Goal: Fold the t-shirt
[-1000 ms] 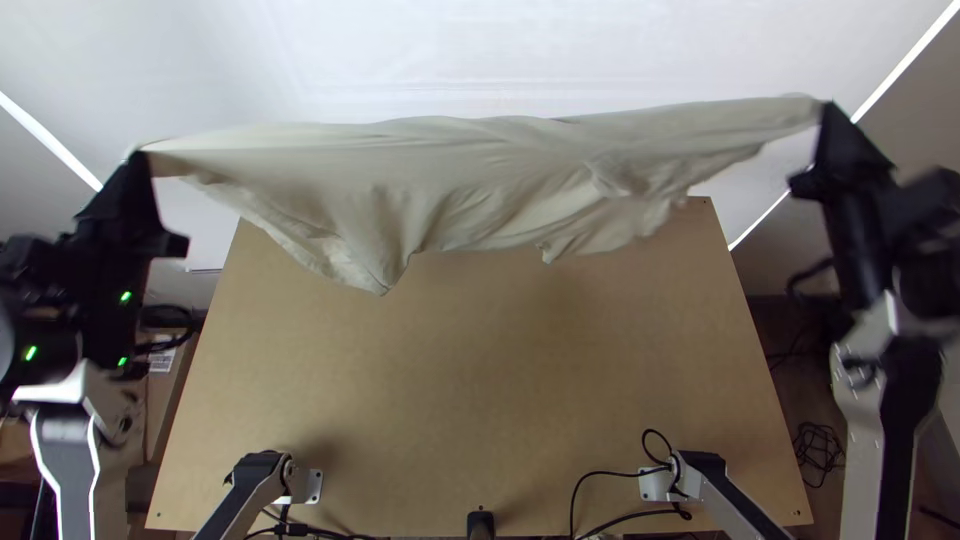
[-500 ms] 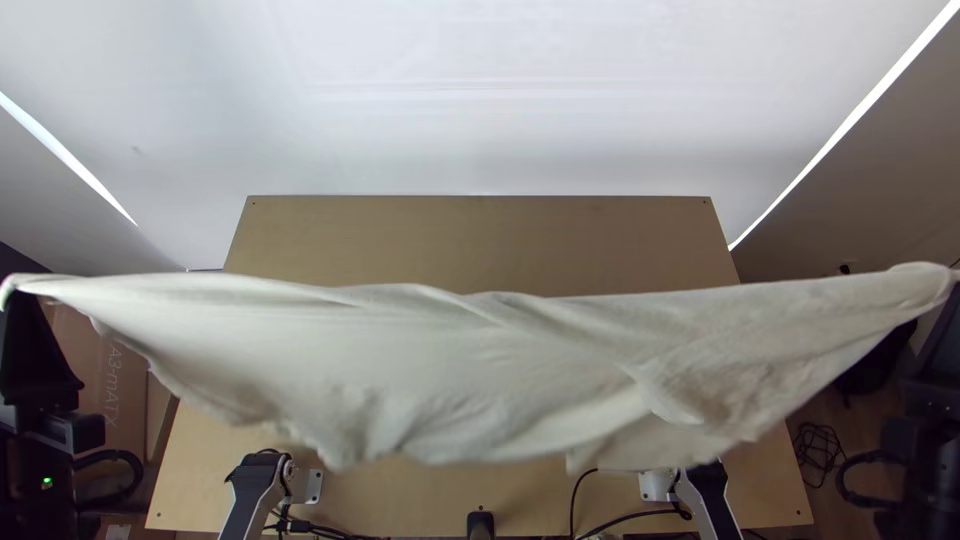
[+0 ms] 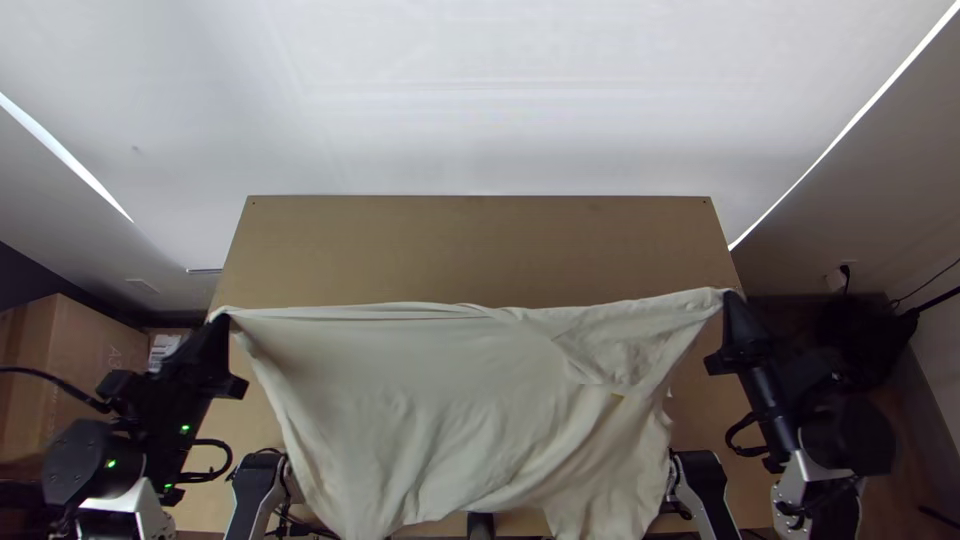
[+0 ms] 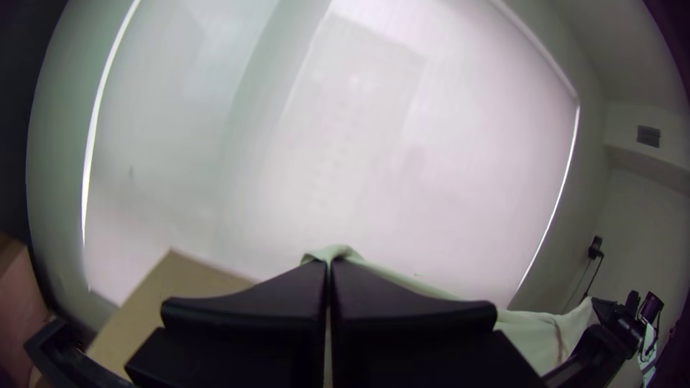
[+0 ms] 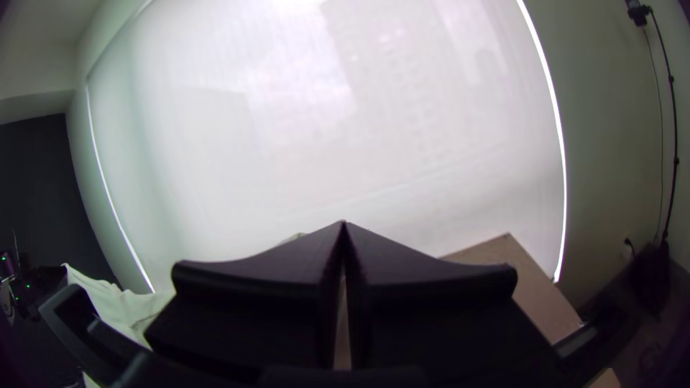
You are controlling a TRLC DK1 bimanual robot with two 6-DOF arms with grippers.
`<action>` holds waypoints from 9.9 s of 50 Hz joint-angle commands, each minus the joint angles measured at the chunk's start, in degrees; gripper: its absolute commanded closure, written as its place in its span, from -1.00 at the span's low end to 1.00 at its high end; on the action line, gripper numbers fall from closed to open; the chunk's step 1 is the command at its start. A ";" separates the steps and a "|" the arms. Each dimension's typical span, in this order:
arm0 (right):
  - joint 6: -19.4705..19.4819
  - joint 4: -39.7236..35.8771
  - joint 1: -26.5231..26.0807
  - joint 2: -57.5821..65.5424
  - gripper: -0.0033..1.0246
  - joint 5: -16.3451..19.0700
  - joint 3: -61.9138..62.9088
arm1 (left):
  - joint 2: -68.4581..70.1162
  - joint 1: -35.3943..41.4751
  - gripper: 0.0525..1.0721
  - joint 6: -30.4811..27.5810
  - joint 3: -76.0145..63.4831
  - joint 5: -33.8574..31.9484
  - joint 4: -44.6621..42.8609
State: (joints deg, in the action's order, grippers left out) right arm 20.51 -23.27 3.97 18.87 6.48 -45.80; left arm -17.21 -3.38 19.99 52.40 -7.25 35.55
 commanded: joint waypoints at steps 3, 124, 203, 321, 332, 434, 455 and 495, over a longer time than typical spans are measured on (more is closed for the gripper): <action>-0.21 1.29 1.57 -1.65 0.95 -0.94 7.48 | 3.06 0.48 0.95 0.75 -10.57 -0.58 0.22; 5.06 -16.81 0.52 88.70 0.95 -3.84 -48.51 | -80.26 1.09 0.95 1.46 28.02 -1.19 2.07; 3.04 -27.80 2.10 42.47 -0.14 -2.70 -4.82 | -42.47 3.20 -0.85 -7.16 -6.35 -4.09 4.70; 3.39 -32.28 5.53 54.78 0.96 1.96 2.38 | -60.75 47.06 -0.83 -9.00 -5.12 -0.23 26.24; 3.39 -32.19 5.09 54.78 0.96 1.87 2.38 | -62.42 47.50 -0.49 -8.56 -7.75 0.04 22.19; -8.12 -31.93 1.83 60.67 0.96 0.20 -21.26 | -59.96 5.31 0.94 -17.62 13.78 -0.66 16.92; -7.86 -31.58 2.10 78.07 0.96 0.20 -37.87 | -70.06 5.05 0.94 -16.47 23.01 0.74 15.60; -6.27 -30.35 2.27 100.83 0.58 -0.50 -60.02 | -80.61 3.46 0.05 -11.90 23.45 0.74 7.87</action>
State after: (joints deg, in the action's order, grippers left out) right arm 13.04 -54.02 6.26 117.93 6.90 -103.48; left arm -97.10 -0.54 6.24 74.06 -6.83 43.72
